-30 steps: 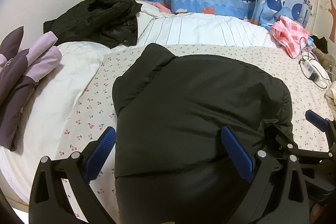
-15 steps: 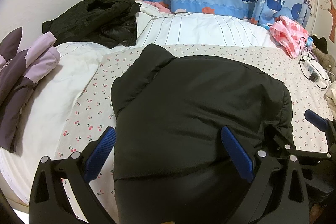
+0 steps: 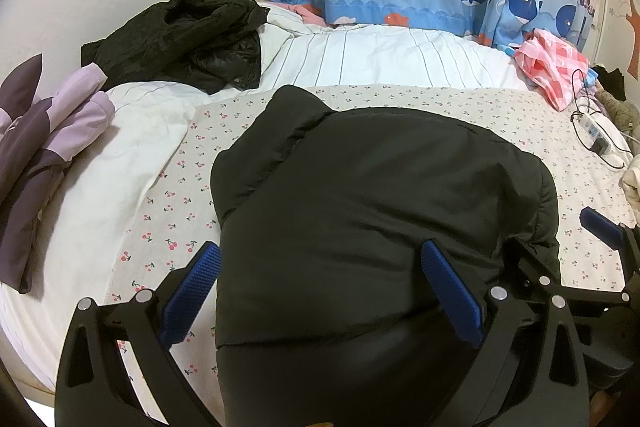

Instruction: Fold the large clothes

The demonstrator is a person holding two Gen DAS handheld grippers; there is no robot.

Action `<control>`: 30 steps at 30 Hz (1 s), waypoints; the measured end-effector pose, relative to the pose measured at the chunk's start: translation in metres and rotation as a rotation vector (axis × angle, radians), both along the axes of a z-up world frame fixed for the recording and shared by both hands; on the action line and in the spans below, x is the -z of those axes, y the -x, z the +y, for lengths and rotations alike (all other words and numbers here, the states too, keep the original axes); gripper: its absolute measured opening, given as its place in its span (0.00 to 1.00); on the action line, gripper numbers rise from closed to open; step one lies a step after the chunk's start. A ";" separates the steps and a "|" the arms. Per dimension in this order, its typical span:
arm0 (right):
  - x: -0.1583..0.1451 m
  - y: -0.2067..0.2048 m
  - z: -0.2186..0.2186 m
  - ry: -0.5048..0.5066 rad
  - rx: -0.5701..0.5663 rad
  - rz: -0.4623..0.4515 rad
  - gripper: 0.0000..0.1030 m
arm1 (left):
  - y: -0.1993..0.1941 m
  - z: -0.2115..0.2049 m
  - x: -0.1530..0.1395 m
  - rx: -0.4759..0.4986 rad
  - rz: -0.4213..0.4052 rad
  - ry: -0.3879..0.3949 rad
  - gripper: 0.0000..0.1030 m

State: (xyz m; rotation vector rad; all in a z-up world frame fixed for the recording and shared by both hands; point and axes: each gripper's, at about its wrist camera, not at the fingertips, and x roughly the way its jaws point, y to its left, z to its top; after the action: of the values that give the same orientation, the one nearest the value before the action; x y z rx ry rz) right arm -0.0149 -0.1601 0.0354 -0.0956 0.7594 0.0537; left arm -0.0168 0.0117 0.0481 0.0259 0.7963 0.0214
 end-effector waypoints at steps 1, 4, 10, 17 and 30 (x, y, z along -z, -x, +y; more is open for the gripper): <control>0.000 0.001 0.001 0.000 0.000 0.000 0.94 | 0.000 0.000 0.000 0.000 0.000 0.000 0.93; 0.000 -0.001 0.000 0.002 -0.002 0.000 0.94 | -0.002 -0.001 0.000 0.000 -0.002 -0.006 0.93; 0.000 -0.001 0.001 0.003 -0.002 -0.002 0.94 | -0.001 -0.002 0.000 -0.001 -0.002 -0.004 0.93; 0.000 -0.001 0.001 0.004 -0.001 -0.001 0.94 | -0.003 -0.003 -0.001 0.000 -0.010 -0.016 0.93; 0.001 -0.002 0.001 0.007 -0.002 -0.003 0.94 | -0.002 0.000 -0.003 -0.018 -0.012 -0.039 0.93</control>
State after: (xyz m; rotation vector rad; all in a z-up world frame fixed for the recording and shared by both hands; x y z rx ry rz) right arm -0.0129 -0.1587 0.0348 -0.1025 0.7571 0.0526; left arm -0.0145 0.0113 0.0508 0.0558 0.7836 0.0538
